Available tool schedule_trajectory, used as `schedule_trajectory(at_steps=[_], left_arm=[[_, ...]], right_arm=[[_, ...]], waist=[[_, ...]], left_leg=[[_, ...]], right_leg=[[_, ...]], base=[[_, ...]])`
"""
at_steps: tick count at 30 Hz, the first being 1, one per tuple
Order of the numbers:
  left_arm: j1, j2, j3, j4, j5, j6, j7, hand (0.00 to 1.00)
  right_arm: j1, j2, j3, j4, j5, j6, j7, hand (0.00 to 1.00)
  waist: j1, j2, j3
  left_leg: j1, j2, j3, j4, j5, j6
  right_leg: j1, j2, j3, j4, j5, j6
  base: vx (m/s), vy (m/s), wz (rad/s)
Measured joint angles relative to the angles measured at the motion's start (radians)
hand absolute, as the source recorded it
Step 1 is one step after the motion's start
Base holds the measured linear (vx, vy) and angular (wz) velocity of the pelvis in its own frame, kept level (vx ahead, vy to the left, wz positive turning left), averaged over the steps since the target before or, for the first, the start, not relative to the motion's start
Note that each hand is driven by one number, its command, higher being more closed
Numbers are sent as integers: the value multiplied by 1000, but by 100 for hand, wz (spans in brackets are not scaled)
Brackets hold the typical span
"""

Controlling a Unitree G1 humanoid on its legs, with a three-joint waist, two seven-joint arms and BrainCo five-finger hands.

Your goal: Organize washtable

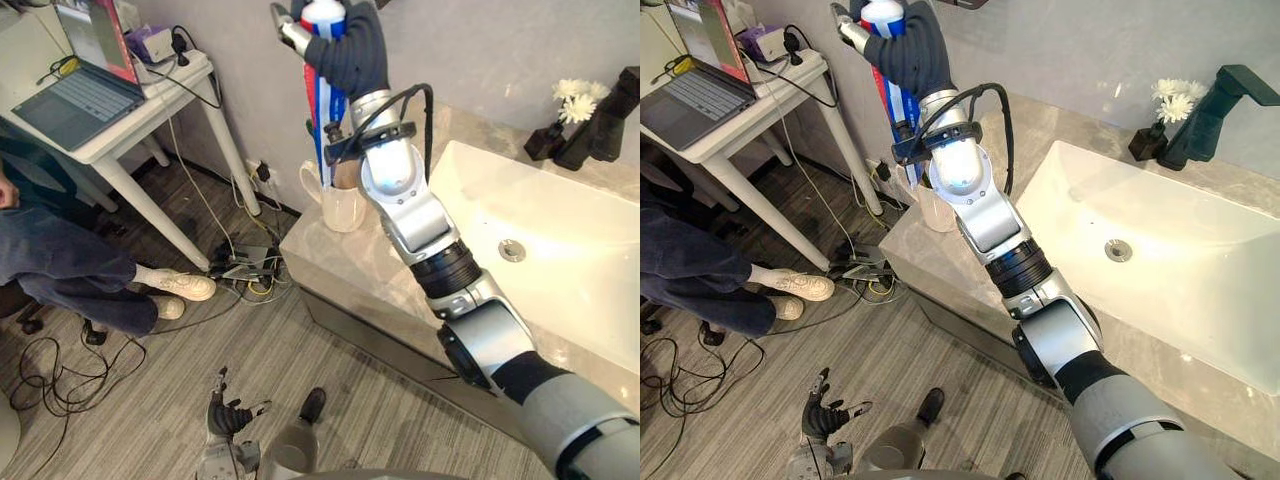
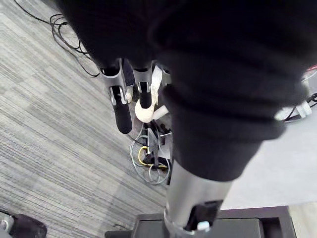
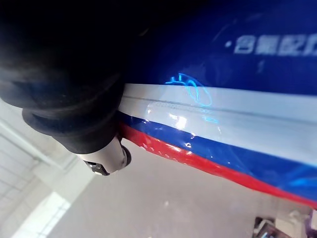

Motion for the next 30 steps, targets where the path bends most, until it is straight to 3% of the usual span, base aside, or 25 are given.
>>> schedule_trajectory(at_steps=[13,14,15,21,25,27,30], left_arm=[[-15,3,3,66,-2,0,22,0],[-14,4,3,53,-2,2,22,0],[56,6,-11,-181,-10,2,-49,0],[42,6,-2,-158,-12,1,-48,0],[-22,3,26,64,-70,-2,-43,0],[-73,8,28,223,-119,-2,-27,0],[-166,28,27,440,-187,-4,-3,0]], right_arm=[[-12,-26,-11,0,2,0,-12,100],[-17,-37,-9,-1,4,0,-11,100],[14,-28,34,-9,8,0,31,100],[50,-50,33,-32,7,1,33,100],[155,-136,22,-124,-1,1,31,100],[201,-200,-16,-161,-3,1,26,100],[218,-263,-56,-160,-5,-2,1,100]], waist=[[-1,-10,-11],[1,-11,-12],[1,0,-51],[-6,-3,-54],[-80,12,-91],[-131,29,-113],[-174,48,-129]], left_leg=[[14,18,8,-18,15,-10],[14,19,7,-18,15,-10],[18,19,17,-18,17,-7],[32,21,37,-18,17,-7],[45,23,72,-18,17,-7],[60,34,94,-23,12,-2],[69,59,134,-29,-3,10]], right_leg=[[0,16,10,-1,2,-4],[0,16,9,-1,2,-5],[2,16,11,2,0,-10],[5,16,28,-3,1,-10],[9,18,51,0,7,-14],[21,33,66,-10,13,-19],[28,70,100,-34,26,-34]], base=[[-29,-2,-2],[0,0,0],[0,0,0],[-3,0,-6],[-22,6,-15],[-55,-21,-20],[-95,-55,-32]])
